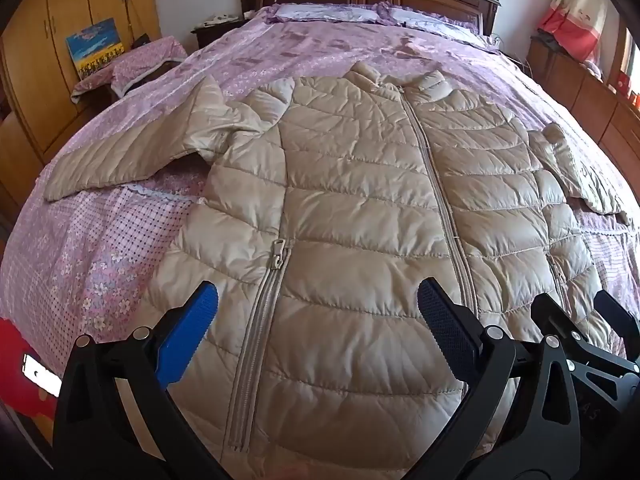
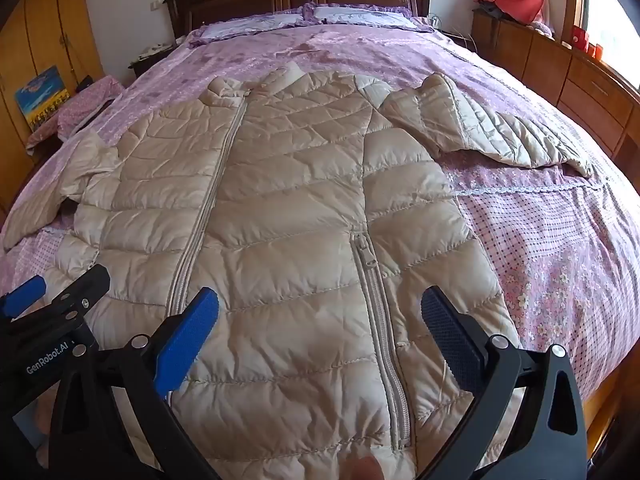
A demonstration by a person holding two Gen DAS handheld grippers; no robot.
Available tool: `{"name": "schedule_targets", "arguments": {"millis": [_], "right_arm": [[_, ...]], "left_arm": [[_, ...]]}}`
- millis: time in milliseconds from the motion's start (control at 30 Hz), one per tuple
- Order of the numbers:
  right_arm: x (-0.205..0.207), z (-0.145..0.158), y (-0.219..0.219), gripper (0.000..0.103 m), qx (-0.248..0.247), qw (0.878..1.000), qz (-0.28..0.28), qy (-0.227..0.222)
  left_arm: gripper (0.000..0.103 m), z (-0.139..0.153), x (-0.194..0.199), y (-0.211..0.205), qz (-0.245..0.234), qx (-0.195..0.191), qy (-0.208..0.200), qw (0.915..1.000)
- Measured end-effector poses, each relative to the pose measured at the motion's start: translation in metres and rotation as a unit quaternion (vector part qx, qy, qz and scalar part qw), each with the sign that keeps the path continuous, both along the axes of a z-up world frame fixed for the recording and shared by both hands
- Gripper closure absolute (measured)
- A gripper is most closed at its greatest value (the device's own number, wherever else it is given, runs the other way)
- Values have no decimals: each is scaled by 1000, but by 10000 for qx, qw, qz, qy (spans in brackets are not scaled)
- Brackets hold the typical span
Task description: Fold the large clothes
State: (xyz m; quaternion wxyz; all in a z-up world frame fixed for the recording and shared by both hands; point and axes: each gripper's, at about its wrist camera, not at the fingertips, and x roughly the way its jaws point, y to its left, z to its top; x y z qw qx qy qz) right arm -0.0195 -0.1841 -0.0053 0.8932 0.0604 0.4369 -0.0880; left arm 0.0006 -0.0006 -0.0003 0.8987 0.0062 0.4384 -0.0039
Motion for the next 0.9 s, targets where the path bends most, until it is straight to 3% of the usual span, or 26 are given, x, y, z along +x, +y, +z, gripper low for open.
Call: {"name": "schedule_targets", "arguments": {"millis": [200, 900], "right_arm": [[1, -1, -2, 5, -63, 10000, -32, -5], [-7, -1, 2, 5, 17, 10000, -36, 7]], "left_arm": [[3, 1, 2, -4, 50, 212, 0, 9998], [3, -1, -4, -7, -177, 178, 104, 9996]]}}
